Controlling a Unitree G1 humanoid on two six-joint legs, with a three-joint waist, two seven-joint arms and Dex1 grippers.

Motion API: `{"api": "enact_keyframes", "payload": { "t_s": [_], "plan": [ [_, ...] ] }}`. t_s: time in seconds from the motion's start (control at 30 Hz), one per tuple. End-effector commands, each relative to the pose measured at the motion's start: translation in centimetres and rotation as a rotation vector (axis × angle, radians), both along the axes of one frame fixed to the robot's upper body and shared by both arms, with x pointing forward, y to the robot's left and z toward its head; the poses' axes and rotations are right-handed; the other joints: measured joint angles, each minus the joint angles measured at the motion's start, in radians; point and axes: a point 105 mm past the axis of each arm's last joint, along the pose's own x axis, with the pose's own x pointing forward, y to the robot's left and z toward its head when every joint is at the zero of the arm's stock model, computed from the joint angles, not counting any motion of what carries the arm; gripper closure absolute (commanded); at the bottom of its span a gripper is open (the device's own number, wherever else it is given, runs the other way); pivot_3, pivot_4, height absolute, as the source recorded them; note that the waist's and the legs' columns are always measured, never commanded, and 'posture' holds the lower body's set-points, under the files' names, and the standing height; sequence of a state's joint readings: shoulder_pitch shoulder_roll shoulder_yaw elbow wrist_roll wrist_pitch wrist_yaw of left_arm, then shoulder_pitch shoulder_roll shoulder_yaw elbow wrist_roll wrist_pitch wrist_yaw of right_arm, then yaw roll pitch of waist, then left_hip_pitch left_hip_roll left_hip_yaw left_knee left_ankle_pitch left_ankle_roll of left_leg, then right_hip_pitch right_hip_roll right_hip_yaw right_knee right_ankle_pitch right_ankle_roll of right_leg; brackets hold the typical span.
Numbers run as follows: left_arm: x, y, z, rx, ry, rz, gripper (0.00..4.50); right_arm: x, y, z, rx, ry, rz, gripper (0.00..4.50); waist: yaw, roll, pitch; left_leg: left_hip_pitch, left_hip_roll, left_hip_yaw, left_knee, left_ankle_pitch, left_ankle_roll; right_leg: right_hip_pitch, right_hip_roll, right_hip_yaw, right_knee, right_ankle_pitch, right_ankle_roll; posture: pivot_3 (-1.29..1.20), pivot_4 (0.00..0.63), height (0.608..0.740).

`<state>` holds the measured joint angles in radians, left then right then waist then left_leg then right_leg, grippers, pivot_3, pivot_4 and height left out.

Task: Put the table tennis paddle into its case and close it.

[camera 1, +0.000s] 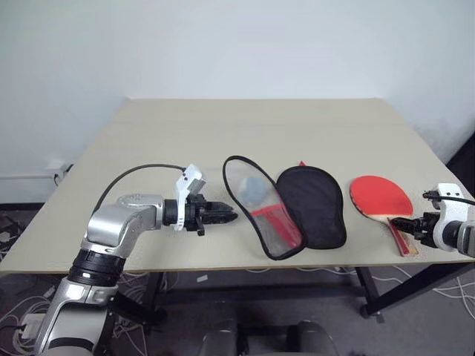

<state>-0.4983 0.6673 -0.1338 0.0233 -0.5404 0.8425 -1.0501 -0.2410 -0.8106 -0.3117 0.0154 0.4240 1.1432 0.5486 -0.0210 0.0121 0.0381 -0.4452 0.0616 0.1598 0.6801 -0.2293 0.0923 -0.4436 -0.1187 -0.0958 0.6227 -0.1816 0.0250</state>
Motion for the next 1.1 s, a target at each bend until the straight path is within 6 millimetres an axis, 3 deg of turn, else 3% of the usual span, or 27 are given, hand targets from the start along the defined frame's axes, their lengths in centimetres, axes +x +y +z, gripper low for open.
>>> {"api": "enact_keyframes", "payload": {
  "t_s": [0.03, 0.3, 0.53, 0.73, 1.0, 1.1],
  "plan": [
    [0.5, -0.2, 1.4, -0.005, -0.062, -0.018, 2.84, 0.3, -0.4, 1.4, -0.054, -0.043, 0.001, 1.38, 0.000, 0.000, 0.000, 0.000, 0.000, 0.000, 0.000, 0.000, 0.000, 0.000, 0.000, 0.000, 0.000, 0.000, 0.000, 0.00, 0.000, 0.724],
    [-0.1, -0.3, 2.7, -0.028, -0.093, -0.052, 2.84, 0.2, -0.5, 0.2, -0.069, -0.009, -0.003, 1.38, 0.001, 0.000, 0.000, 0.000, 0.000, 0.000, 0.001, 0.000, 0.000, 0.000, 0.000, -0.001, 0.000, 0.000, 0.000, 0.00, 0.000, 0.724],
    [-2.0, -0.5, 4.9, -0.064, -0.226, -0.165, 2.84, 0.0, -0.4, -1.1, -0.056, 0.028, -0.006, 1.38, 0.000, 0.000, 0.000, 0.000, 0.001, 0.000, 0.001, 0.001, -0.002, 0.000, 0.000, 0.000, 0.000, 0.000, 0.000, 0.00, 0.000, 0.724],
    [-2.1, -0.2, 5.2, -0.015, -0.261, -0.188, 2.84, 0.6, -0.4, -1.3, -0.058, 0.023, -0.011, 1.38, 0.000, 0.000, 0.000, 0.000, 0.000, 0.000, 0.002, 0.000, 0.000, 0.000, 0.000, -0.001, 0.000, 0.000, 0.000, 0.00, 0.000, 0.724],
    [-2.5, -2.0, 4.9, -0.028, -0.267, -0.237, 2.84, 1.4, -0.2, -1.4, -0.067, 0.011, -0.008, 1.38, 0.000, 0.000, 0.000, 0.000, 0.000, 0.000, 0.002, 0.001, -0.002, 0.001, 0.000, 0.000, 0.000, 0.000, 0.000, 0.00, 0.000, 0.724],
    [-2.6, -2.2, 4.4, -0.004, -0.265, -0.253, 2.84, 1.6, -0.2, -1.7, -0.080, 0.013, -0.003, 1.95, 0.000, 0.000, 0.000, 0.000, -0.001, 0.000, 0.002, 0.001, -0.002, 0.001, 0.001, 0.000, 0.000, 0.000, 0.000, 0.00, 0.000, 0.724]
  ]
}}
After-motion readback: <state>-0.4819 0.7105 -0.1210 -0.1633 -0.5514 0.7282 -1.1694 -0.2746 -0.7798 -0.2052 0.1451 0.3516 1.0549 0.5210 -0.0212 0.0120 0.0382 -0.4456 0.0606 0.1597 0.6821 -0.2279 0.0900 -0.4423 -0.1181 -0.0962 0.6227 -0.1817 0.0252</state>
